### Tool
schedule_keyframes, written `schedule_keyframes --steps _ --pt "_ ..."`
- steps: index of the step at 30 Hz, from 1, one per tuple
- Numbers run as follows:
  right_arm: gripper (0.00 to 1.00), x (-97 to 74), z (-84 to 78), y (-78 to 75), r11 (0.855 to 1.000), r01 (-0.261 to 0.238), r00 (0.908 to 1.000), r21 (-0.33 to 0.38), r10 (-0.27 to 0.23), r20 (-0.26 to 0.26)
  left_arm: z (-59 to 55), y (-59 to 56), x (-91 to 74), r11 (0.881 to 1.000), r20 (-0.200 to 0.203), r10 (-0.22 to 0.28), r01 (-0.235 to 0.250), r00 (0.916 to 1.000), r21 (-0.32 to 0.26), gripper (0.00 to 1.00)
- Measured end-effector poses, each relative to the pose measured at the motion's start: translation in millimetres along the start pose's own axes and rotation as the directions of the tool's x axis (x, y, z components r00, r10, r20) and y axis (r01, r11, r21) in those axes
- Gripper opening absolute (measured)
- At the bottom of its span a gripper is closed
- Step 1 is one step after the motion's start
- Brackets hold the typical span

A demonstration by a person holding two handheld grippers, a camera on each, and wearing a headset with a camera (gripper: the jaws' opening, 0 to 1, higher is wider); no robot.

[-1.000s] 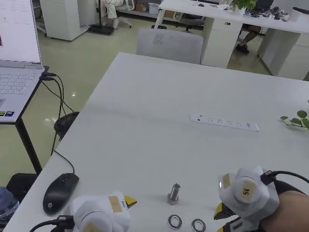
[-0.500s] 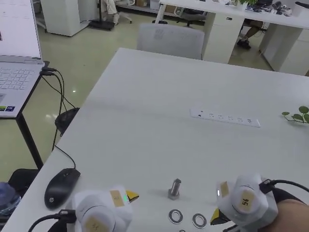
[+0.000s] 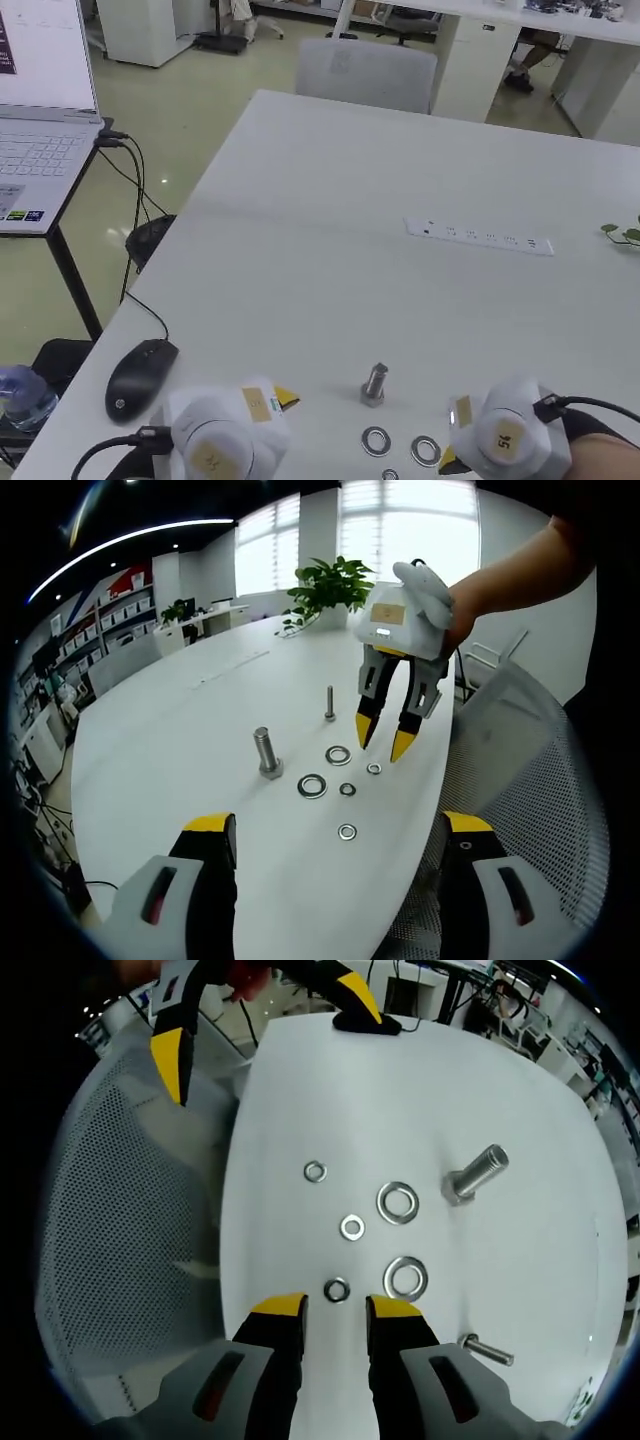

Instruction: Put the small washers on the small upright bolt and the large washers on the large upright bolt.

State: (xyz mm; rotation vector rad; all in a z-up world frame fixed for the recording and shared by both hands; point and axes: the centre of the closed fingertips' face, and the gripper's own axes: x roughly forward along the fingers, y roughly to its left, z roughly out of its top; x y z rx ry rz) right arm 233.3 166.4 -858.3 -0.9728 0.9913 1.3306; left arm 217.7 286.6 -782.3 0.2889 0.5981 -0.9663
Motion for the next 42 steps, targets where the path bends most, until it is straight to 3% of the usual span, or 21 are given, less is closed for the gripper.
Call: schedule_keyframes --steps 15,42 --pt "0.24 19.4 -5.8 1.9 1.0 -0.001 0.9996 -0.011 0.001 -0.03 -1.7 2.6 -0.2 1.0 -0.003 -0.001 0.001 1.0 -0.002 0.82" --pt "0.15 20.0 -6.3 -2.8 0.999 0.038 0.9985 0.02 -0.037 -0.04 -4.6 -2.4 -0.2 1.0 0.002 -0.006 0.006 1.0 -0.008 0.8"
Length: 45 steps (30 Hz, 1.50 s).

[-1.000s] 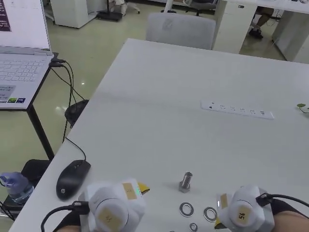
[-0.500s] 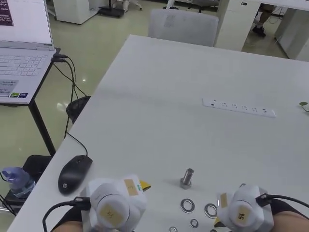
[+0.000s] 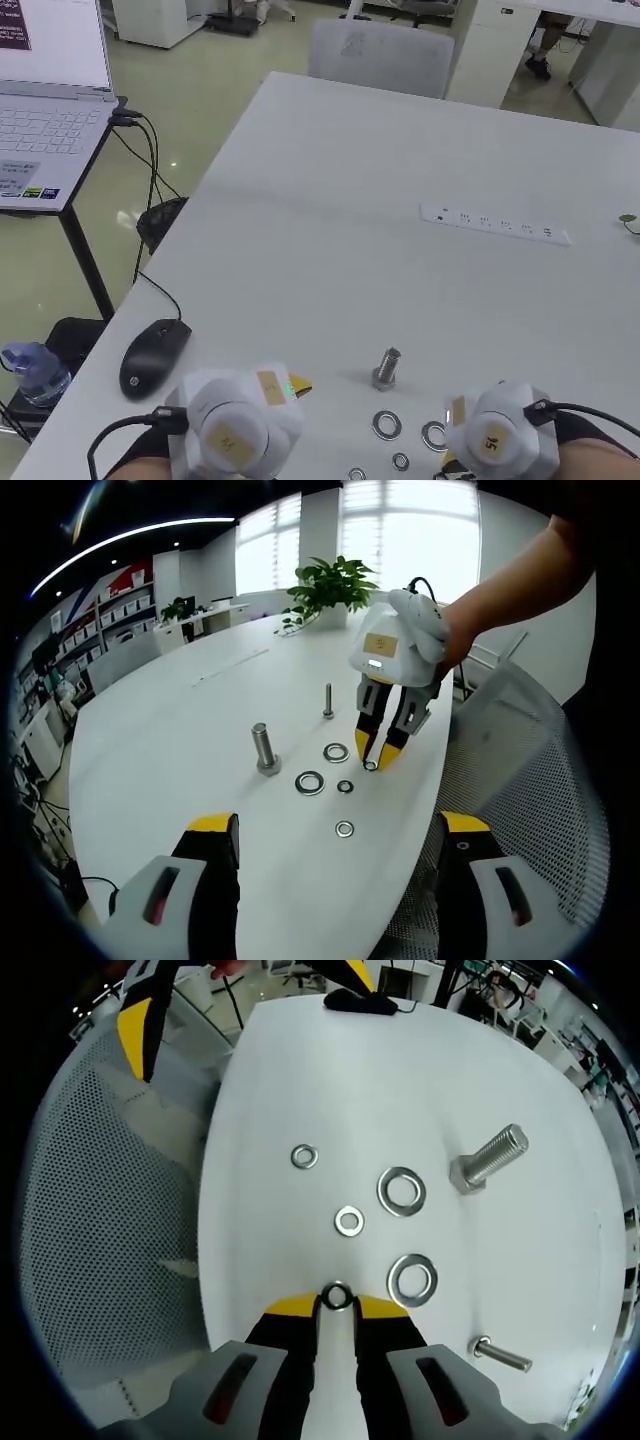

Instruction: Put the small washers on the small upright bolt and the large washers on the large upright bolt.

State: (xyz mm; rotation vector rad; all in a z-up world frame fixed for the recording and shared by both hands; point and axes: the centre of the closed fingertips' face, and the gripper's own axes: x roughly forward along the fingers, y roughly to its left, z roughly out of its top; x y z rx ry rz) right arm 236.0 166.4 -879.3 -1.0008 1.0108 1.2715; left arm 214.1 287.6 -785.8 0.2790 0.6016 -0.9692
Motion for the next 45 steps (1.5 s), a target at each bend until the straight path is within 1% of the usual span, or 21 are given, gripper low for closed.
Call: schedule_keyframes --steps 12,18,21,22,27,33,39,45 --pt "0.14 -0.2 0.4 -0.4 1.0 0.005 1.0 0.009 -0.005 -0.004 -0.6 1.0 1.7 1.0 -0.004 -0.004 0.004 1.0 -0.001 0.79" --pt "0.13 -0.5 0.1 -1.3 1.0 -0.002 1.0 0.025 0.002 -0.005 3.2 2.9 1.6 1.0 0.002 -0.001 0.001 1.0 -0.002 0.79" --pt "0.13 -0.9 -0.1 -1.5 1.0 -0.001 1.0 0.031 0.001 -0.004 3.1 4.0 1.6 1.0 -0.005 -0.001 0.001 1.0 0.005 0.79" --pt "0.13 -1.1 0.3 -2.3 0.999 0.006 1.0 0.034 -0.006 0.005 3.2 4.2 1.9 1.0 -0.006 -0.001 0.001 1.0 0.005 0.79" --pt "0.13 -5.8 -7.2 -5.7 0.998 0.009 0.9998 0.064 -0.01 0.015 4.6 2.8 4.3 1.0 -0.01 -0.004 0.004 0.9999 0.008 0.79" --pt "0.13 -13.0 -16.6 -9.9 0.997 0.017 0.9998 0.081 -0.018 0.01 7.3 -0.6 6.2 1.0 -0.013 -0.008 0.008 0.9999 0.011 0.79" --pt "0.13 -23.0 -25.1 -12.8 0.994 0.012 0.9999 0.106 -0.012 0.005 8.7 1.5 6.1 1.0 -0.013 -0.001 0.001 0.9999 0.014 0.79" --pt "0.13 -36.3 -37.5 -18.3 0.992 0.005 1.0 0.125 -0.004 -0.001 8.8 4.9 4.2 1.0 -0.014 0.014 -0.014 0.9998 0.003 0.79"
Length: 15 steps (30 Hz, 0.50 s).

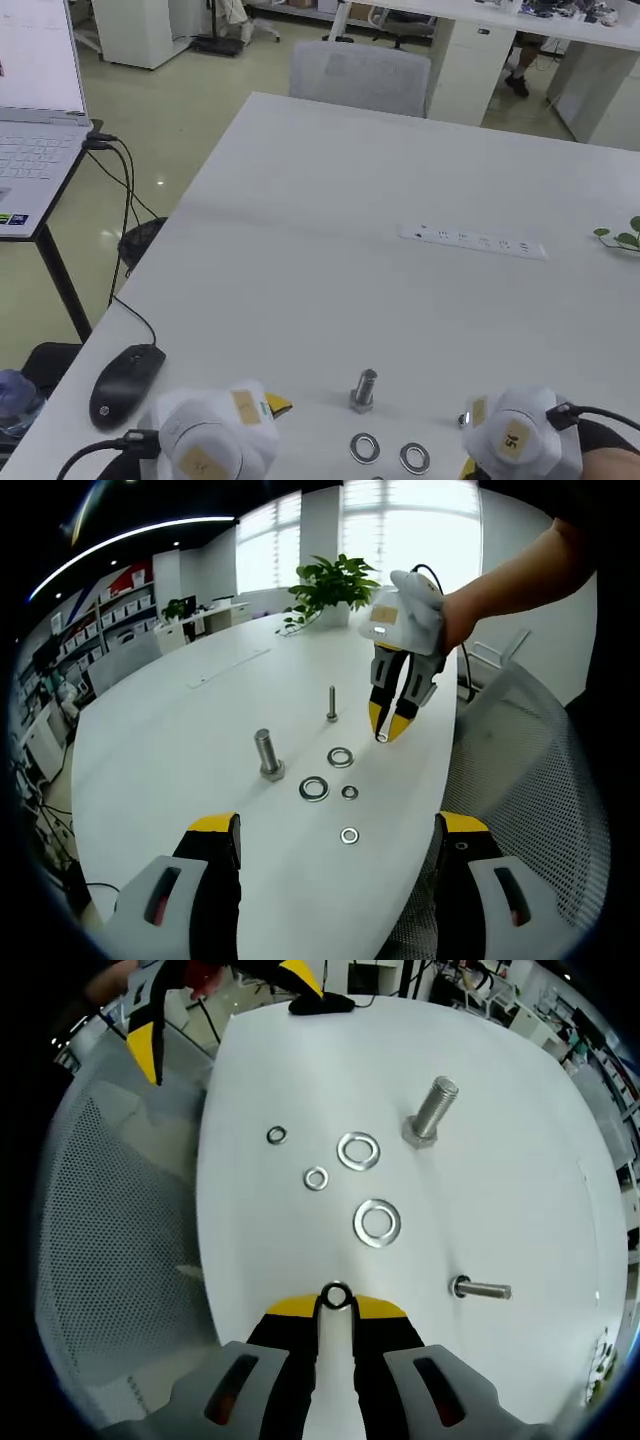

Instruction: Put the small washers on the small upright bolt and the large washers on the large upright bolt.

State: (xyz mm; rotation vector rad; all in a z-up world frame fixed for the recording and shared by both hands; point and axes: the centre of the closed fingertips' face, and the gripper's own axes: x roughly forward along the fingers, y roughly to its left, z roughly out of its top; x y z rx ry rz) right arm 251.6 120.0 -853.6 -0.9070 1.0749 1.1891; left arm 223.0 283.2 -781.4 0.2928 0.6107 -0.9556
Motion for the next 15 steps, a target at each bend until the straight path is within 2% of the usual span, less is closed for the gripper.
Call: schedule_keyframes --steps 4,15 --pt "0.13 -10.6 -5.5 -7.4 1.0 0.007 1.0 0.002 -0.007 -0.001 1.2 1.5 -0.7 1.0 0.001 0.011 -0.011 0.9999 -0.008 0.79" --pt "0.13 -35.1 -6.8 -30.8 1.0 0.019 0.9997 -0.008 -0.019 0.016 7.1 4.2 -4.4 0.998 -0.001 0.061 -0.061 0.9982 -0.031 0.79"
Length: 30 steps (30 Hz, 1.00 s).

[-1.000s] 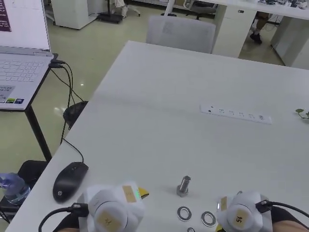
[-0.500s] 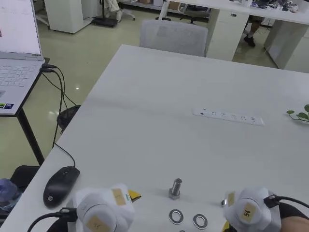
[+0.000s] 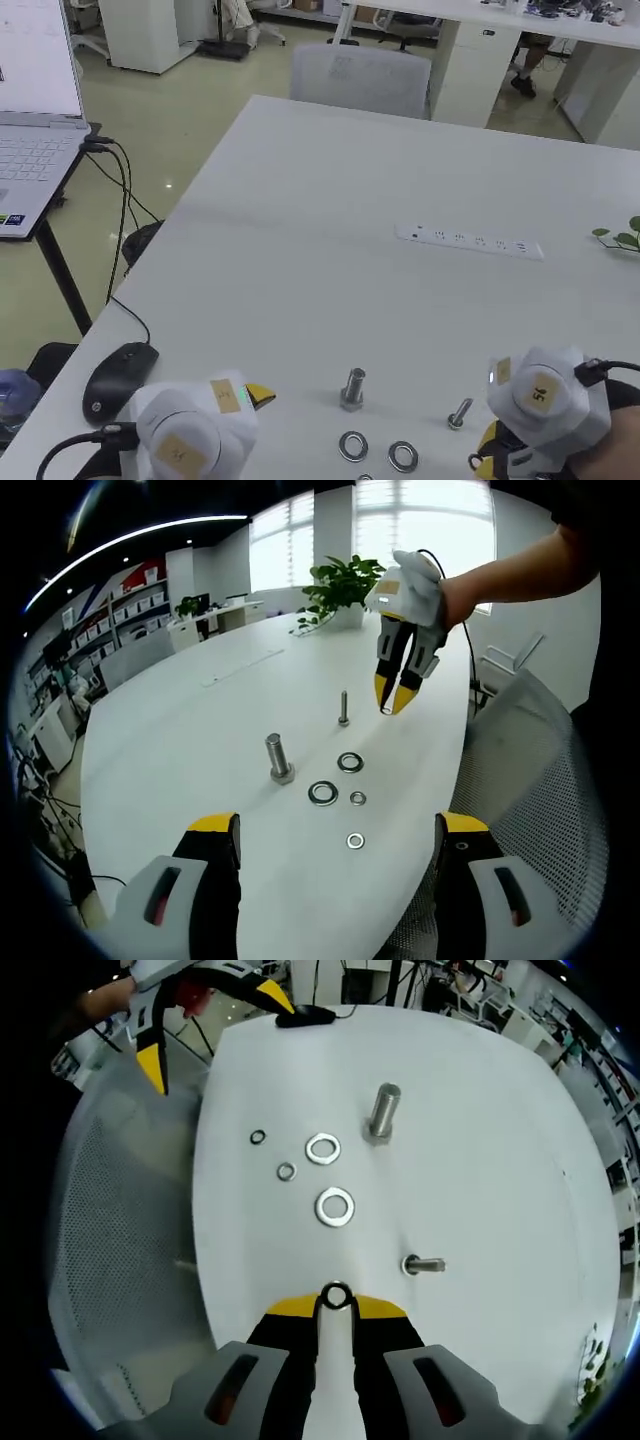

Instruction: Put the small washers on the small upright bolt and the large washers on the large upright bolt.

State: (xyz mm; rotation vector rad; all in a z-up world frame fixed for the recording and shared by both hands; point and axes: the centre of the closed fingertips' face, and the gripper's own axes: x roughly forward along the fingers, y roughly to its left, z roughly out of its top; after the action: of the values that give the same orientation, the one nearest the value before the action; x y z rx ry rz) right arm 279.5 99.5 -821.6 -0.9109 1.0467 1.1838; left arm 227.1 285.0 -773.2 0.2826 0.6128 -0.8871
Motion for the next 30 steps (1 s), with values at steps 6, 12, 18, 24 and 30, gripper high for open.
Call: schedule_keyframes --steps 6,12,18,24,30 --pt "0.13 -6.9 -2.8 -10.2 1.0 -0.003 1.0 -0.01 0.003 -0.004 -4.4 0.6 -1.1 1.0 -0.011 0.022 -0.022 0.9997 -0.017 0.79" --pt "0.13 -12.1 -0.6 -20.2 1.0 0.003 1.0 -0.026 -0.003 0.001 -5.5 1.5 -3.7 0.999 -0.018 0.043 -0.044 0.9989 -0.028 0.79" --pt "0.13 -18.0 5.7 -32.8 0.999 0.017 0.9998 -0.034 -0.017 0.01 -4.5 2.5 -3.9 0.998 -0.018 0.054 -0.055 0.9984 -0.032 0.79" --pt "0.13 -19.7 12.4 -46.1 0.999 0.024 0.9995 -0.029 -0.023 0.02 -3.8 2.8 -3.3 0.998 -0.02 0.058 -0.059 0.9981 -0.033 0.79" --pt "0.13 -15.6 17.3 -54.3 0.999 0.025 0.9995 -0.027 -0.024 0.021 -4.2 2.1 -2.3 0.998 -0.021 0.055 -0.056 0.9982 -0.033 0.79"
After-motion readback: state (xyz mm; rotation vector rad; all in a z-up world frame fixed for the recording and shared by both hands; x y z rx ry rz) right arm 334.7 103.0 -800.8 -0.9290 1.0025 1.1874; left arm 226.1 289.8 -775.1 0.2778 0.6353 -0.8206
